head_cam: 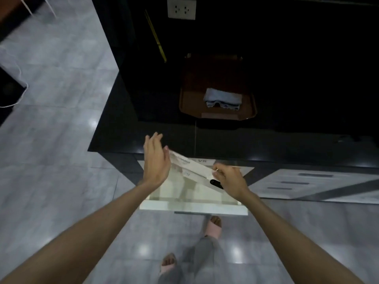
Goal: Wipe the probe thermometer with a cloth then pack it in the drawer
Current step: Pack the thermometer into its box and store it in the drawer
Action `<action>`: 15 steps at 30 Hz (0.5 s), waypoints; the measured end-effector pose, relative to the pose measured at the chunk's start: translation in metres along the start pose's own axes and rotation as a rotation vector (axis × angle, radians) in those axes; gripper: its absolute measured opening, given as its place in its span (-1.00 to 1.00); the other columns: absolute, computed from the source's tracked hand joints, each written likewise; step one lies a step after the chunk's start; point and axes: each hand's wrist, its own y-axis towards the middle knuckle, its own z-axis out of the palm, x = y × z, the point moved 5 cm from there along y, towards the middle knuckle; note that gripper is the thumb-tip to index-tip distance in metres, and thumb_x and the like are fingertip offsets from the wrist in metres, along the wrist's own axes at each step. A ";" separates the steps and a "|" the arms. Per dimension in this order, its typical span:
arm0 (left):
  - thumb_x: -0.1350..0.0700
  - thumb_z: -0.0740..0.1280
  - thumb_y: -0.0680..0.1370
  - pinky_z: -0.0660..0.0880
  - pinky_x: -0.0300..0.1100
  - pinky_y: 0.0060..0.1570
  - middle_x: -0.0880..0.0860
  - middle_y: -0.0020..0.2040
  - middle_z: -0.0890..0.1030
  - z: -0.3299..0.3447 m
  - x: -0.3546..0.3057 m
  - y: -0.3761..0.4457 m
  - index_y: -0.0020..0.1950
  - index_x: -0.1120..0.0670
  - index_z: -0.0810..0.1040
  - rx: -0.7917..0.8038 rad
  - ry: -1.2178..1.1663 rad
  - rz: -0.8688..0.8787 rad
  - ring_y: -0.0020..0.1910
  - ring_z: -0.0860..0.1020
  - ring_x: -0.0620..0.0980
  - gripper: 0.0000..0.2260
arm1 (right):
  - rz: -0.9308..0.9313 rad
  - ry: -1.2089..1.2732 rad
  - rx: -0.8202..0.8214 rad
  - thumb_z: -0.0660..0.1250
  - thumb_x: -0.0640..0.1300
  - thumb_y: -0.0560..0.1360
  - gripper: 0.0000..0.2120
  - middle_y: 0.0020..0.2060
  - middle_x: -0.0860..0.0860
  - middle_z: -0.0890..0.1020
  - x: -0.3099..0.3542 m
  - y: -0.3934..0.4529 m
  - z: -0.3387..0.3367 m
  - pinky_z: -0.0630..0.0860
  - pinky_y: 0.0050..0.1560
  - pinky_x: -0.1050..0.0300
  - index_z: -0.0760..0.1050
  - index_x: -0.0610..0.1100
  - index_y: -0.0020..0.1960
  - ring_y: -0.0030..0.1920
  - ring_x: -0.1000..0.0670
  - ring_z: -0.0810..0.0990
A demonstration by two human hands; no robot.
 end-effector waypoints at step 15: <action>0.02 0.01 0.65 0.21 0.02 0.47 0.13 0.46 0.41 0.091 0.036 0.045 0.42 0.14 0.43 -0.198 0.542 0.600 0.48 0.30 0.15 -0.58 | 0.191 -0.318 0.257 0.22 -0.18 0.57 -0.79 0.04 0.02 0.60 -0.099 0.077 0.159 0.44 -0.06 0.14 0.57 -0.03 0.12 0.06 -0.06 0.56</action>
